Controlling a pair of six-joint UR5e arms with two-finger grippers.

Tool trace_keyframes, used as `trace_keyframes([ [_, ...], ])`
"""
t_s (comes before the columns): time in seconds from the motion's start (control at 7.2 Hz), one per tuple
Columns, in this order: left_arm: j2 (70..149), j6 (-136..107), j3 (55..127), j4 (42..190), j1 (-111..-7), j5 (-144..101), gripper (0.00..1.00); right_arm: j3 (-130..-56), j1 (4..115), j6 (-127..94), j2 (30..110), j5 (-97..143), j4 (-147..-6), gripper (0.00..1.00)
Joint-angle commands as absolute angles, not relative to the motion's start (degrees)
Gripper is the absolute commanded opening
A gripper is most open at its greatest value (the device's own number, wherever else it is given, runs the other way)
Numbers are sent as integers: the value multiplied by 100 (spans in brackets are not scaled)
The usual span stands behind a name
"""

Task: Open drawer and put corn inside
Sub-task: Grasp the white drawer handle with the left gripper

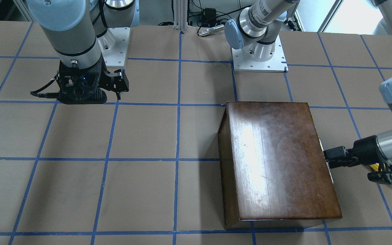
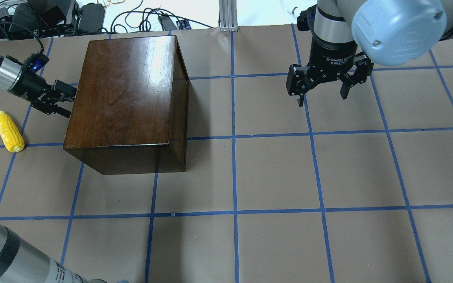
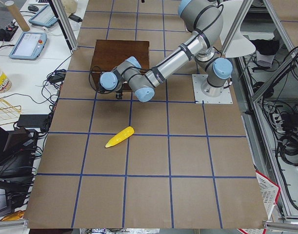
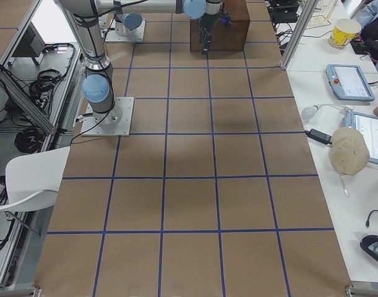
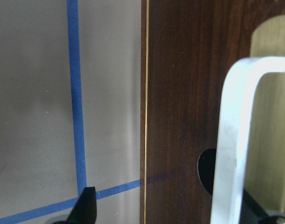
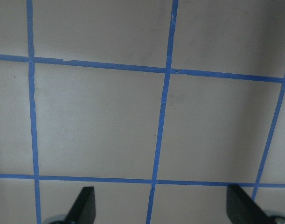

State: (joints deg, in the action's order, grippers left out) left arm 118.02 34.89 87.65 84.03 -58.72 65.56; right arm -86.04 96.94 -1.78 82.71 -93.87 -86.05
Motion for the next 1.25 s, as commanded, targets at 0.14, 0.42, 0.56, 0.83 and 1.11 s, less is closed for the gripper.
trace_keyframes([
  [0.14,11795,3507,8728,8332,-5862,6600,100,-8604,9694,-176,8271,-9387,-8604,100],
  [0.42,11786,3542,8719,8297,-5836,6601,100,-8604,9694,-176,8271,-9387,-8604,100],
  [0.56,11786,3542,8719,8288,-5827,6609,100,-8604,9694,-176,8271,-9387,-8604,100],
  [0.83,11777,3542,8684,8297,-5801,6627,100,-8604,9694,-176,8271,-9387,-8604,100],
  [1.11,11777,3542,8657,8297,-5792,6732,100,-8604,9694,-184,8271,-9387,-8604,100],
])
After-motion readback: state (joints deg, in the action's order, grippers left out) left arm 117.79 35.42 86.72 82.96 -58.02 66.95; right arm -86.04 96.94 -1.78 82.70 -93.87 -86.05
